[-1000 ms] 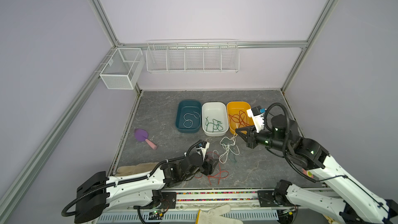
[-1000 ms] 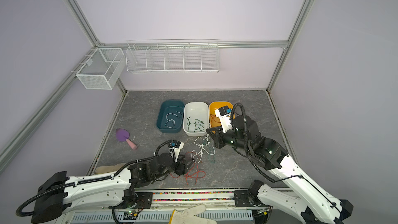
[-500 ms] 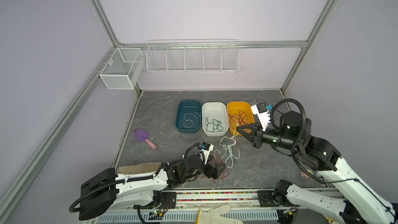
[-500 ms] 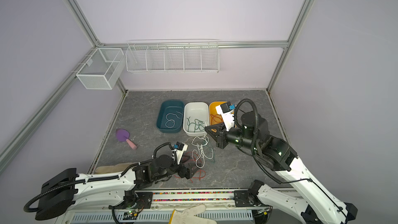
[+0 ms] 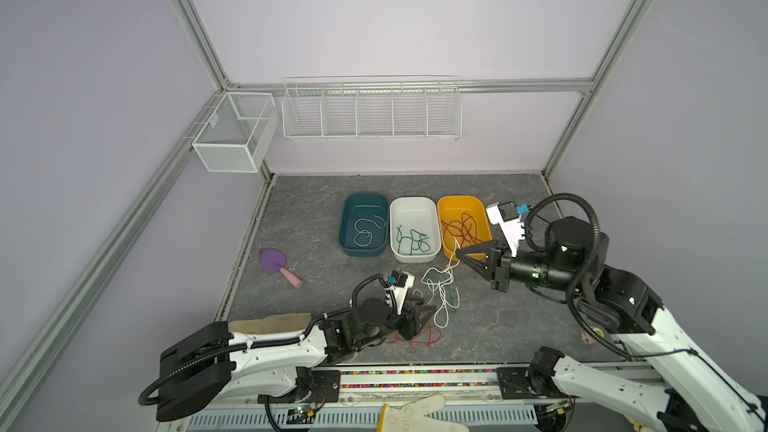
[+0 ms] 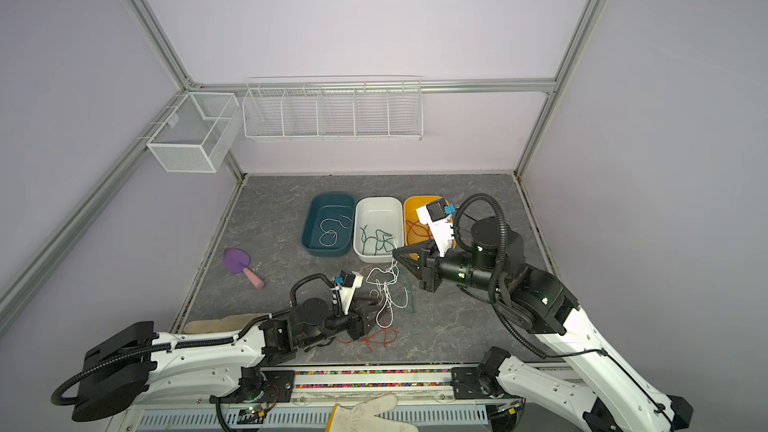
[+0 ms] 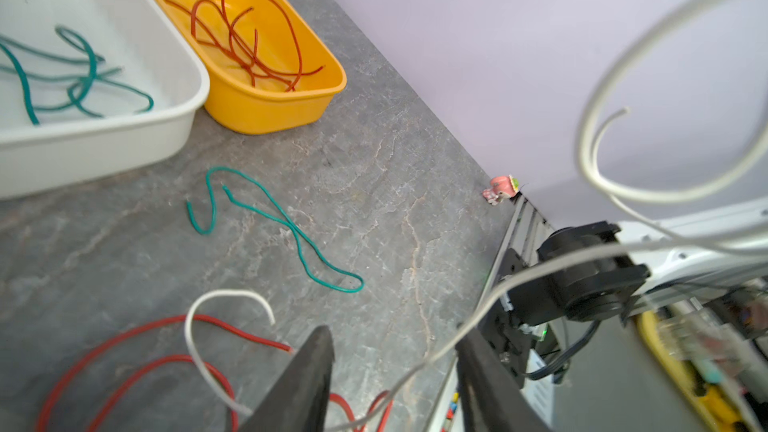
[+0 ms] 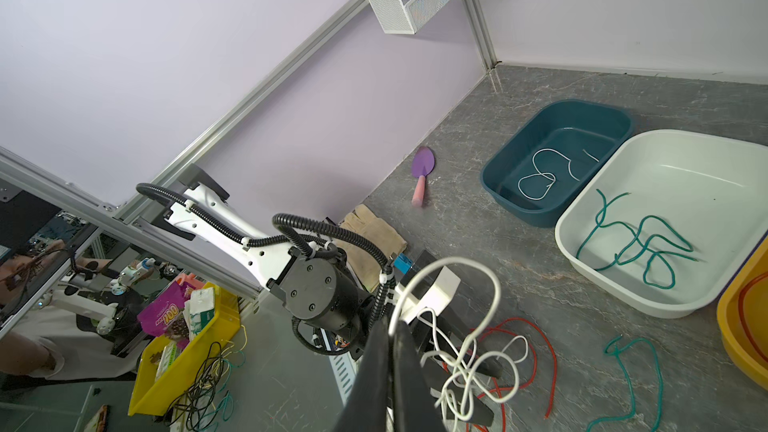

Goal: Untangle the cables
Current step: 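Pull the white wire outward away from the pile with the right gripper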

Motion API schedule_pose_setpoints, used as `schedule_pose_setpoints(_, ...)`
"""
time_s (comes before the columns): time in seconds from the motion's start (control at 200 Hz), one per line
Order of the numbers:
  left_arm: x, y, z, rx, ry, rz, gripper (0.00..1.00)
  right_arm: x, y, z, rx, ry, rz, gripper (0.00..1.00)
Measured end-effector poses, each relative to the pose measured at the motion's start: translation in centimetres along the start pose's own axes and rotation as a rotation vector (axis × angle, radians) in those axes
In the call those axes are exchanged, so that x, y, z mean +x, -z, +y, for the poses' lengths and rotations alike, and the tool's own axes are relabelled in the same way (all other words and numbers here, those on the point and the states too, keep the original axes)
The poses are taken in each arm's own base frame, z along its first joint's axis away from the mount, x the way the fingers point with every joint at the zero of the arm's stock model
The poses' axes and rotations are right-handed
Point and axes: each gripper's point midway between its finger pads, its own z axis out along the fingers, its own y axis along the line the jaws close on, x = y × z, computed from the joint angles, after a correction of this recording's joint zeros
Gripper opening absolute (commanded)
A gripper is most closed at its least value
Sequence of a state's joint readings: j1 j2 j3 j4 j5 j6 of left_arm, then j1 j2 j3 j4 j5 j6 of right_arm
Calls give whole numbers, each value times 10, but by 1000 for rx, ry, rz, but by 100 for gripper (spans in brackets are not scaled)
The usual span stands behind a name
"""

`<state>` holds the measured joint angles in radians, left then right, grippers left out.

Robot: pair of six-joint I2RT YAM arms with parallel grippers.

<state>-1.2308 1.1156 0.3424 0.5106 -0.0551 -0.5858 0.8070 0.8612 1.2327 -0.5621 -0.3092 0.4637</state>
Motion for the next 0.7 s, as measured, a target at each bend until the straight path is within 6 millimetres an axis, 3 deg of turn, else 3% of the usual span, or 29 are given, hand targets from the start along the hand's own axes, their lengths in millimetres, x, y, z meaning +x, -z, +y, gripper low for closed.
schedule_pose_setpoints(0.145,1,-2,1,1,-2,1,19,0,1,1,-4,1,-2,6)
schedule_pose_setpoints(0.24,4,-3,2,-2,5,9,0,-1,2,1,-1,3,-7,6)
schedule_pose_setpoints(0.47,10,0,7,-14,-4,18,0,-4,4,-11,68,11,-29,7)
schedule_pose_setpoints(0.7,19,13,31,-111,11,23,0,-15,17,-35,259,59,-44,7)
